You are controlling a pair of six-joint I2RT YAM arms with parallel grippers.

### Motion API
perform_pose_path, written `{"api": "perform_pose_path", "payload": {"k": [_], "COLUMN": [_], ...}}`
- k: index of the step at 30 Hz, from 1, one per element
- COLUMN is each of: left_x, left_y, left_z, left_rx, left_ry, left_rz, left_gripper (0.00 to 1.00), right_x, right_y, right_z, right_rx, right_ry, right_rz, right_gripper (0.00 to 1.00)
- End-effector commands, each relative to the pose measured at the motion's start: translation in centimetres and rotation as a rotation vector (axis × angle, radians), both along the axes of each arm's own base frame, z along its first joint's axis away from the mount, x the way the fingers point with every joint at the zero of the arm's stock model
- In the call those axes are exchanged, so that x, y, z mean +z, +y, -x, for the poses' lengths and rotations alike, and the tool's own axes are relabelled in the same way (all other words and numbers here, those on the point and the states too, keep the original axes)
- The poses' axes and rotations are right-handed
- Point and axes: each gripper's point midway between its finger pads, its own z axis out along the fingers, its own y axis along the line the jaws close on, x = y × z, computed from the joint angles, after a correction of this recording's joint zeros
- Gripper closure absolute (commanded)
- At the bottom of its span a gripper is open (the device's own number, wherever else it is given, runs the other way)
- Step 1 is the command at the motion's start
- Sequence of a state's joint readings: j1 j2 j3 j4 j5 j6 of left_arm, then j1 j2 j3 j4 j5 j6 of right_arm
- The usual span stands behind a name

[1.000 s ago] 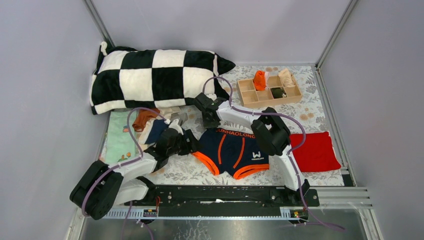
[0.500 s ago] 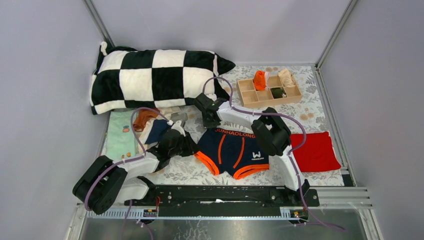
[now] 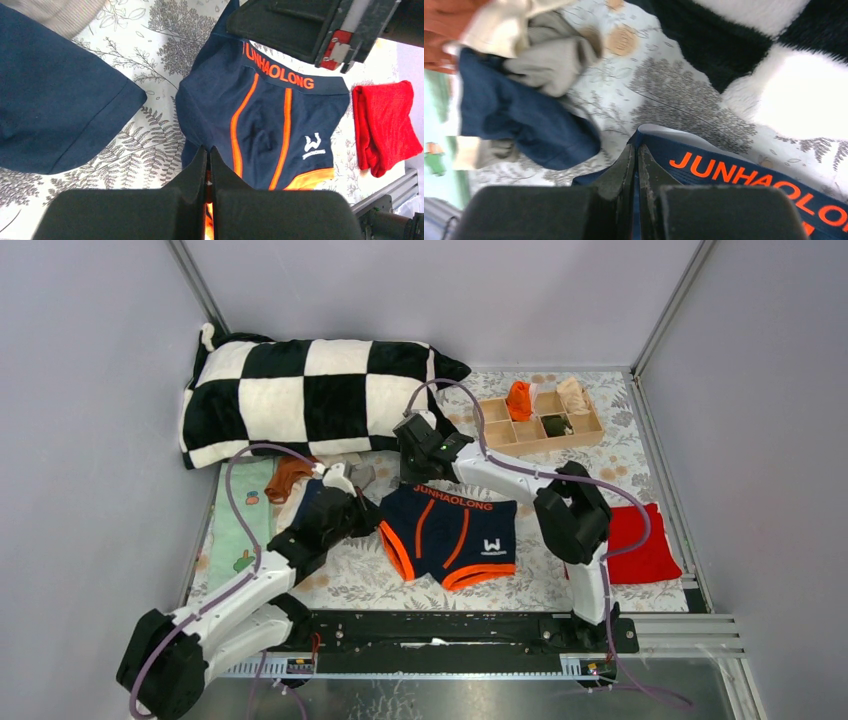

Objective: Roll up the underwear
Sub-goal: Fold the underwear at the center of the board.

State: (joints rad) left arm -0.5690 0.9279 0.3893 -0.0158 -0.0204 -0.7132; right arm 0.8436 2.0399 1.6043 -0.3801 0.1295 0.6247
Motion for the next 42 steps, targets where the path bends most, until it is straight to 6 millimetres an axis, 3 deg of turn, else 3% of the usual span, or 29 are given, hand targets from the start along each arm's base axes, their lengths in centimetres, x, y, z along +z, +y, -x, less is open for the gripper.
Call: {"api": "perform_pose_path", "payload": {"k": [1,6,17,28,34,42], "left_x": [0.1,1.4,5.9,5.5,5.2,4.0], "left_y": [2.1,2.4,-3.1,-11.7,-15.9,-19.4], "left_z": [0.9,1.7,3.6,5.7,6.4,6.9], "left_rx": [0.04,0.046,-0.141,-0.267,-0.301,-0.346], "left_ry": [0.026,0.021,-0.037,-0.011,-0.002,0.028], "left_rz": [-0.12,-0.152,-0.066,-0.068,-0.06,-0.069], "left_gripper": [1.0,1.0,1.0,1.0,1.0,1.0], "right_x": [6.1,6.9,7.3,7.2,6.5,5.7], "right_y": [2.2,1.3,-3.9,-10.7,-12.4,-14.7], "right_z": [-0.2,0.4,1.6,2.5,3.5,3.9], "right_rx": [-0.001,-0.016,-0.066,-0.129,-0.087,-0.098], "right_ry": [-0.087,-0.094,-0.104,-0.111,-0.103,-0.088], "right_rz": [-0.204,-0.222,-0.249,-0.262,-0.249,-0.196], "right_gripper": [0.99,0.99,0.99,0.99,0.97,0.97]}}
